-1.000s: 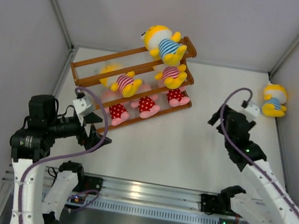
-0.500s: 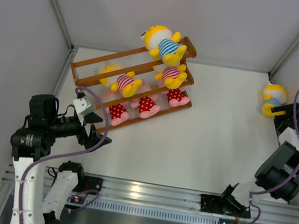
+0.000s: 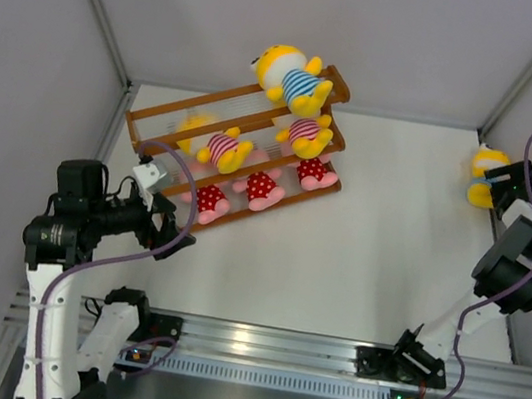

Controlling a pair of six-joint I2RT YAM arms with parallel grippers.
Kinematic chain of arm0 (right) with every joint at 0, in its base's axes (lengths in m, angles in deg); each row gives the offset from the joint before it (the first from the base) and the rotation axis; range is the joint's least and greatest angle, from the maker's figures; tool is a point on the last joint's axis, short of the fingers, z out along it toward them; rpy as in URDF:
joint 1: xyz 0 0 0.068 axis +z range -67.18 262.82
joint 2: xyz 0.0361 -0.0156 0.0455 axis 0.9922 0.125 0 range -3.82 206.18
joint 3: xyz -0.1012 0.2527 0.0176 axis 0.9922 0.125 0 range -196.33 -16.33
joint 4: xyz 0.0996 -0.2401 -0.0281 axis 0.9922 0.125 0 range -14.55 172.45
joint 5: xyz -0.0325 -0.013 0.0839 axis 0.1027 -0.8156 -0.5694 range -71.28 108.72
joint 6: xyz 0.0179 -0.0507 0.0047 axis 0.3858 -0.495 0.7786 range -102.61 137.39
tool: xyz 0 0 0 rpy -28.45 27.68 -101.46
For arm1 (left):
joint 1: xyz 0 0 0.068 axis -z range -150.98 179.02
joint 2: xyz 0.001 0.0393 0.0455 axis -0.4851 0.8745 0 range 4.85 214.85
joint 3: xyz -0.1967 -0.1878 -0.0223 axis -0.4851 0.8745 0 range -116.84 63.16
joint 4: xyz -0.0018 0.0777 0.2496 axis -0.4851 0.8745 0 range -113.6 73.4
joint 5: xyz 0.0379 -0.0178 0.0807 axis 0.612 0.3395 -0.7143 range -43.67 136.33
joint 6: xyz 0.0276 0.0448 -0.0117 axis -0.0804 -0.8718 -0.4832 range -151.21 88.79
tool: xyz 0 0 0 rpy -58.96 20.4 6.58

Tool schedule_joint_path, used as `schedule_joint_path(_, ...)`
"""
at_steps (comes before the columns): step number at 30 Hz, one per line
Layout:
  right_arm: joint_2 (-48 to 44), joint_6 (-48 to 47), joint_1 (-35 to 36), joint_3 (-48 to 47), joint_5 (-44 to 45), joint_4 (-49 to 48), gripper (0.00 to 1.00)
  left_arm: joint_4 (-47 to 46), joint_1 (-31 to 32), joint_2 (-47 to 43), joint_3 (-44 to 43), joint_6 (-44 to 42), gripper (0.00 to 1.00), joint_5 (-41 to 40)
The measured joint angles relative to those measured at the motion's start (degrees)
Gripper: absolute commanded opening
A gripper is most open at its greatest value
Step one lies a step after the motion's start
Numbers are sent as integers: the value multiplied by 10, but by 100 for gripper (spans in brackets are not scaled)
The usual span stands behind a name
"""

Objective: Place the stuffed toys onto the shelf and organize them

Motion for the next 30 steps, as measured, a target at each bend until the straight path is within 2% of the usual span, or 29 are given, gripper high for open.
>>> schedule_joint_path(2,12,-10,4,-6,0,-3,80,0,0,1,-7,1,98,-10)
schedule_joint_path(5,42,-31,9,-27,-1,-3,63,0,0,6,-19,1,98,-19)
schedule_joint_path(8,64,-51,14,-34,-10,-10,38,0,0,13,-32,1,98,-25)
schedule_joint_path(9,68,-57,15,-34,-14,-11,20,0,0,16,-36,1,98,-26)
schedule_joint_path(11,71,-62,16,-34,-20,-12,0,0,0,20,-42,2,98,-29)
schedule_joint_path(17,66,-77,16,-24,-23,-15,0,0,0,21,-44,2,98,-36)
schedule_joint_path(21,26,-82,13,21,-25,-15,0,1,0,22,-47,2,98,-40)
schedule_joint_path(26,-106,-68,1,122,-9,9,0,1,0,38,-72,2,87,-47)
schedule_joint_path(30,-261,-63,20,171,10,48,0,2,0,74,-102,-4,87,-63)
